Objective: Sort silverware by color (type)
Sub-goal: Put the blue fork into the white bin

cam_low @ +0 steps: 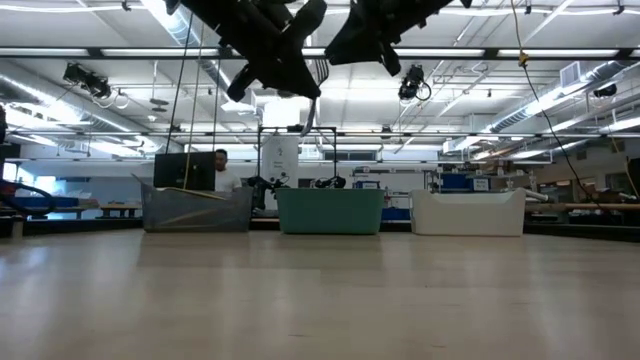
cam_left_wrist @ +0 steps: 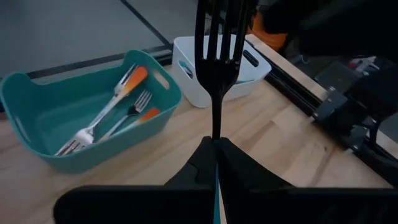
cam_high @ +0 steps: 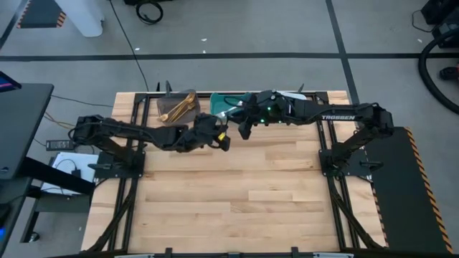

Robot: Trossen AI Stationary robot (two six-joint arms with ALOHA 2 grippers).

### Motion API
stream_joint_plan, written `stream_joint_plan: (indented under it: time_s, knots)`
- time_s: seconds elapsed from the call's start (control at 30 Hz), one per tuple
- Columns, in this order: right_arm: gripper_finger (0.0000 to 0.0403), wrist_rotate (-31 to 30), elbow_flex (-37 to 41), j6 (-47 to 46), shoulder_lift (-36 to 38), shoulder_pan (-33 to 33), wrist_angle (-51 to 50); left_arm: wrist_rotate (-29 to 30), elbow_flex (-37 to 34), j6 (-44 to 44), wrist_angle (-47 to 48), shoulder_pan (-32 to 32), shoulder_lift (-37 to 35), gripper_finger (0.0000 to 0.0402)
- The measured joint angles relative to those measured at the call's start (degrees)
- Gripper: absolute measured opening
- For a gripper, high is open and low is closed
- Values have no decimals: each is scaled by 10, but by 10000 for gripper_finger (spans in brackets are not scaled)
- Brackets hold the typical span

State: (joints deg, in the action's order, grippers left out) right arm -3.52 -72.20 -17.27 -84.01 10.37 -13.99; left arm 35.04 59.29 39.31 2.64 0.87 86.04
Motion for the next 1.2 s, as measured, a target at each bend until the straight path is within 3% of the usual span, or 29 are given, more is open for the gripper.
stream_joint_plan:
  time_s: [0.3,0.67,0.8,0.93,1.1,1.2]
  knots:
    - [100,-47,0,27,-4,9,-2,-24,0,-11,-23,-15,0,9]
    - [97,-24,0,23,-22,30,46,-40,0,-37,-66,-16,0,9]
    - [73,-22,0,18,-30,32,54,-53,0,-42,-78,-20,0,9]
    - [14,-14,0,27,-28,35,38,-56,0,-44,-70,-25,1,9]
    - [9,-5,0,53,-20,48,28,-77,1,-67,-67,-40,1,34]
    - [7,-29,0,87,-10,69,-6,-110,0,-72,-57,-58,-1,54]
